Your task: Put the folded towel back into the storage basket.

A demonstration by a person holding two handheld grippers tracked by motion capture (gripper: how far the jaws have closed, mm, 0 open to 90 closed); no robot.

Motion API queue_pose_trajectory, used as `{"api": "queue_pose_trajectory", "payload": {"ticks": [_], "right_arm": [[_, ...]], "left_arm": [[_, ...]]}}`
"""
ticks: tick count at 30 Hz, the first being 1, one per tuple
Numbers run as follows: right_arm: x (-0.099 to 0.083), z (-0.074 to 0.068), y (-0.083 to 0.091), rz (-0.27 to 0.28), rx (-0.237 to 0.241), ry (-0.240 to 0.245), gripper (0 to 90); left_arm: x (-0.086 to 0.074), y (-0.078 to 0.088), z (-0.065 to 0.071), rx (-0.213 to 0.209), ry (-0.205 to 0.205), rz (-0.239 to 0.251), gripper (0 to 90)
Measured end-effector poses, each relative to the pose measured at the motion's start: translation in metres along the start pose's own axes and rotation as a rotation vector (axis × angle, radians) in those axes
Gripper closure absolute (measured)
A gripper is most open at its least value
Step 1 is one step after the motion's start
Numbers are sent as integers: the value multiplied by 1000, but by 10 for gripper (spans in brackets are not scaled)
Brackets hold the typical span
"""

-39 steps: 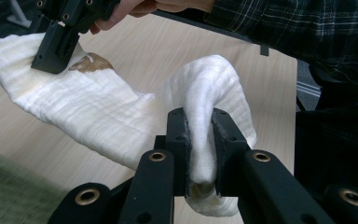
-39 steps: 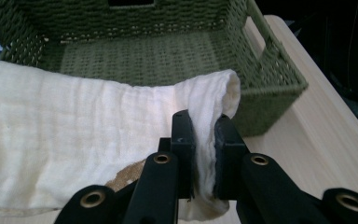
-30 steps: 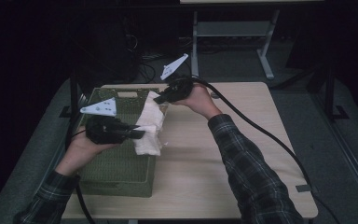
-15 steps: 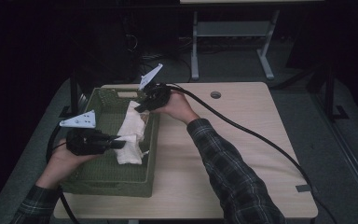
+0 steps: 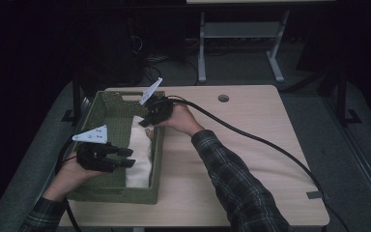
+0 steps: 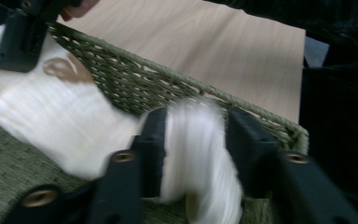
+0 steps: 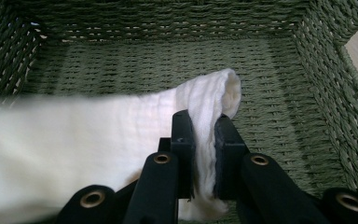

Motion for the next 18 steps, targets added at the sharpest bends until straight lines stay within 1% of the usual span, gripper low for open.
{"api": "queue_pose_trajectory", "payload": {"ticks": [2, 5, 10, 14, 16, 18], "right_arm": [[0, 1, 0, -3, -2, 0, 812], [-1, 3, 0, -7, -13, -2, 811], [-1, 8, 1, -6, -27, -18, 811], [-3, 16, 1, -10, -56, -39, 811], [-4, 21, 0, -5, -63, -49, 809], [-4, 23, -1, -2, -79, -54, 793]], "left_arm": [[1, 0, -2, 7, 6, 9, 477], [1, -1, -3, 9, 2, 10, 458], [2, -2, -3, 8, -3, 13, 453], [3, -3, -3, 4, -1, 22, 453], [4, -4, -2, 2, -3, 25, 453], [5, -4, -2, 1, -6, 25, 451]]}}
Point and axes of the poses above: each handheld gripper's, and its own axes: y roughly backward along the jaws, x roughly out of its top, z roughly to its right, the point moved 1 cm from there along -y, roughly forward along the jaws, and after that the axes turned 2 degrees about -z, right-handed, at the moved point
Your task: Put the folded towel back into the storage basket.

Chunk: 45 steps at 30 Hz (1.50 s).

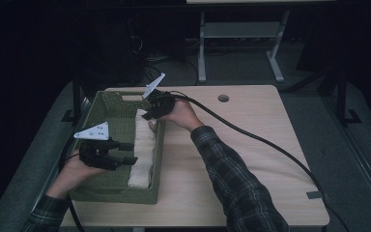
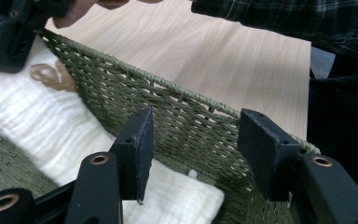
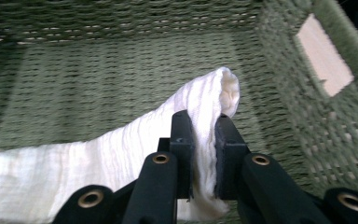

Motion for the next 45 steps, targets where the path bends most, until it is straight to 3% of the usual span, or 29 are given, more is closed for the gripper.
{"api": "queue_pose_trajectory", "payload": {"ticks": [2, 5, 11, 17, 30, 36, 45], "right_arm": [[0, 3, 0, 16, -36, 14, 699], [1, 7, 5, 35, -77, -4, 578], [2, 9, 26, 71, -106, -17, 484], [-7, 10, 47, 90, -88, -49, 445], [-41, 15, 94, 125, -89, -53, 409], [-63, 13, 118, 149, -96, -61, 397], [-100, 11, 141, 154, -101, -79, 387]], "left_arm": [[1, -1, 0, 1, -1, 1, 450], [2, -1, 0, 3, -4, 2, 444], [8, -3, 0, 13, 5, 8, 415], [23, -12, 3, 28, 10, 13, 389], [60, -46, 21, 67, -10, -2, 349], [72, -64, 32, 88, -17, -5, 316], [88, -98, 46, 82, -15, 2, 309]]}}
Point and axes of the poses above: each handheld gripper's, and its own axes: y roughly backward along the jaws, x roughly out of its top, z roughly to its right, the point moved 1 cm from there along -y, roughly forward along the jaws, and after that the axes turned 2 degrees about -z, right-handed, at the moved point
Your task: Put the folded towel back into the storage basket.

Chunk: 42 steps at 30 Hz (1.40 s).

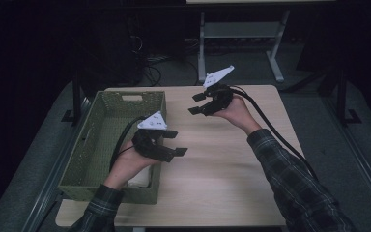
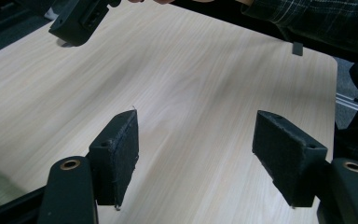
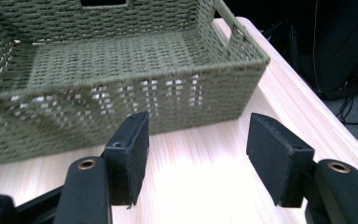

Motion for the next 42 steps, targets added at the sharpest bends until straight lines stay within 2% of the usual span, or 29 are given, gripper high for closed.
{"api": "queue_pose_trajectory", "payload": {"ticks": [7, 8, 15, 21, 24, 25, 27, 30, 32, 35, 37, 42], "right_arm": [[-23, 1, 14, -3, -2, -11, 384], [-32, 1, 18, -3, -9, -15, 379], [-63, -3, 25, -12, -17, -40, 360], [-97, -6, 25, -35, -32, -90, 314], [-106, -8, 25, -42, -37, -101, 301], [-117, -12, 25, -45, -45, -121, 277], [-124, -15, 24, -48, -51, -133, 268], [-137, -22, 22, -53, -79, -158, 253], [-146, -26, 21, -56, -95, -158, 241], [-154, -29, 21, -64, -110, -174, 228], [-166, -34, 21, -83, -150, -185, 221], [-179, -38, 23, -90, -186, -211, 207]], "left_arm": [[7, -28, 17, -20, -2, 1, 309], [7, -33, 20, -23, -4, -2, 299], [4, -72, 42, -3, -31, -26, 285], [-5, -95, 50, 15, -44, -37, 266], [-9, -101, 51, 22, -46, -38, 258], [-14, -108, 51, 21, -39, -31, 256], [-20, -115, 52, 14, -27, -23, 254], [-29, -128, 51, 0, -16, -52, 227], [-35, -133, 50, 0, -19, -71, 213], [-42, -137, 48, 21, -23, -85, 201], [-47, -141, 46, 41, -25, -91, 193], [-55, -149, 44, 47, -29, -121, 168]]}}
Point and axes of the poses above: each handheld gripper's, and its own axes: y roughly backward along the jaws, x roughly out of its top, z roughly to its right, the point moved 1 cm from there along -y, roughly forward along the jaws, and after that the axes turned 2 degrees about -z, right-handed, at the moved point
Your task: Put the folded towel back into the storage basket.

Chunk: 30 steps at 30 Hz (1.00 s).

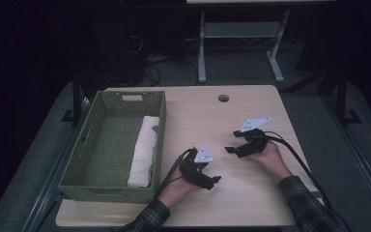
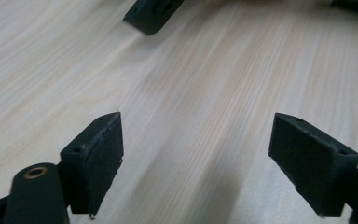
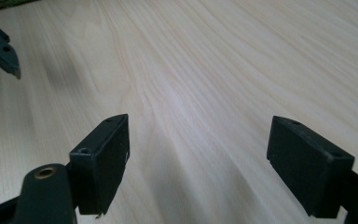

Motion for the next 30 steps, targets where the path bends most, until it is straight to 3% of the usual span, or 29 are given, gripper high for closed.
{"api": "queue_pose_trajectory", "payload": {"ticks": [2, 9, 11, 17, 30], "right_arm": [[-5, 0, 0, -3, -9, -7, 196], [-20, 0, -1, -19, -44, -41, 188], [-22, 0, -2, -21, -55, -40, 187], [-25, 2, -4, -44, -50, -56, 174], [-26, 6, -3, -47, -63, -74, 159]], "left_arm": [[-2, -3, -1, 8, -3, -20, 155], [-11, -9, -3, 14, 22, -24, 152], [-12, -9, -3, 26, 13, -25, 152], [-16, -12, -5, 47, -5, -22, 152], [-17, -15, -4, 39, 15, -20, 144]]}}
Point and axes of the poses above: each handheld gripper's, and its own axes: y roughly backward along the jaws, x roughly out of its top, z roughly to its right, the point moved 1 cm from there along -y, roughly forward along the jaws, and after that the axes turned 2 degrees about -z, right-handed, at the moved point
